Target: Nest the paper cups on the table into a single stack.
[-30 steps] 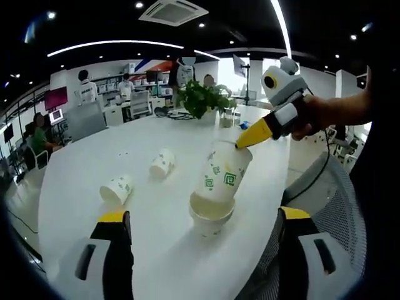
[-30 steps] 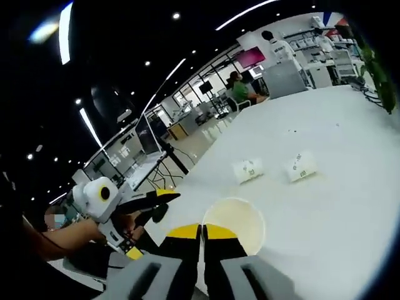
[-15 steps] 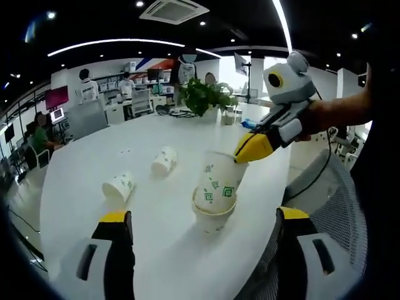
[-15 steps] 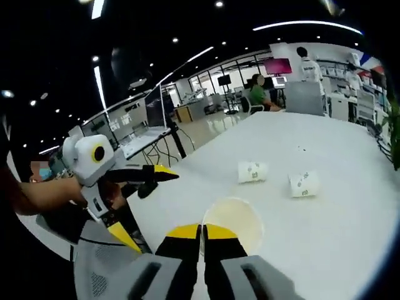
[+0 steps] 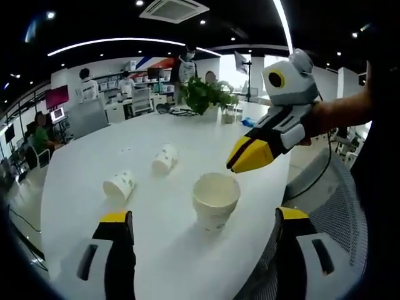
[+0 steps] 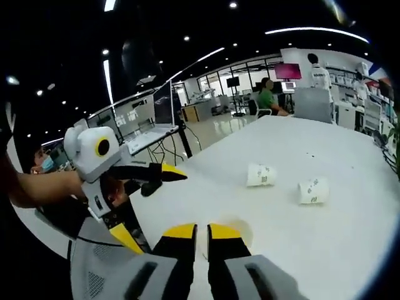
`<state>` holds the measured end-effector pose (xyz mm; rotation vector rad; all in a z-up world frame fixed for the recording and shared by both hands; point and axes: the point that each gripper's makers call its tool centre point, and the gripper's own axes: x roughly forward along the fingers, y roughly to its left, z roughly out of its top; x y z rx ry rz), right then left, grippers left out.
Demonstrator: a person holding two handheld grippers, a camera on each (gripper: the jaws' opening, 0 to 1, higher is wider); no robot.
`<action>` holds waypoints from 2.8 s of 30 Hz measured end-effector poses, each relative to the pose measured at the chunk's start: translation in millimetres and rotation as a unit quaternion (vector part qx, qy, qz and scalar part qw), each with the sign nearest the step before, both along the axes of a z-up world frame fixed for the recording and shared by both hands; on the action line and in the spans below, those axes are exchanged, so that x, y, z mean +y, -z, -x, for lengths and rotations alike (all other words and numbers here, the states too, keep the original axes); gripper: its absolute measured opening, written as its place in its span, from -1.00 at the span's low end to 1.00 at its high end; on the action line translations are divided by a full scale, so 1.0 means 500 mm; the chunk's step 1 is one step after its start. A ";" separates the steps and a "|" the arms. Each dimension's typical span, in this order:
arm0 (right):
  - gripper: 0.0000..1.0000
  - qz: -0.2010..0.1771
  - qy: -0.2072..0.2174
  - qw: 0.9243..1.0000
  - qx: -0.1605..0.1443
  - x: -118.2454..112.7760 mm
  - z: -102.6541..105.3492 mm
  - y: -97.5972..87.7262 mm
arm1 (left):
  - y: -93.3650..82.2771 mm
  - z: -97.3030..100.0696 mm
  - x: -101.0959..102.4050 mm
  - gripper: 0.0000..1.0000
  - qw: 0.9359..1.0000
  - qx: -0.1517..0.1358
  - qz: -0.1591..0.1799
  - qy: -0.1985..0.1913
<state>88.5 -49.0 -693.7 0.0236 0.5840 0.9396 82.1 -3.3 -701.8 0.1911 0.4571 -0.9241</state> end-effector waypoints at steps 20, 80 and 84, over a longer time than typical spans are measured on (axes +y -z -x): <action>-0.27 -0.028 0.040 0.999 -0.021 -0.053 0.002 -0.003 | -0.001 -0.028 0.006 0.81 1.000 0.004 0.019 -0.014; 0.99 0.019 0.146 0.985 -0.093 -0.243 0.014 0.078 | 0.108 -0.393 0.117 -0.02 0.979 0.086 0.080 -0.166; 0.99 0.016 0.150 0.985 -0.088 -0.243 0.013 0.080 | 0.120 -0.409 0.110 -0.12 0.980 0.093 0.074 -0.162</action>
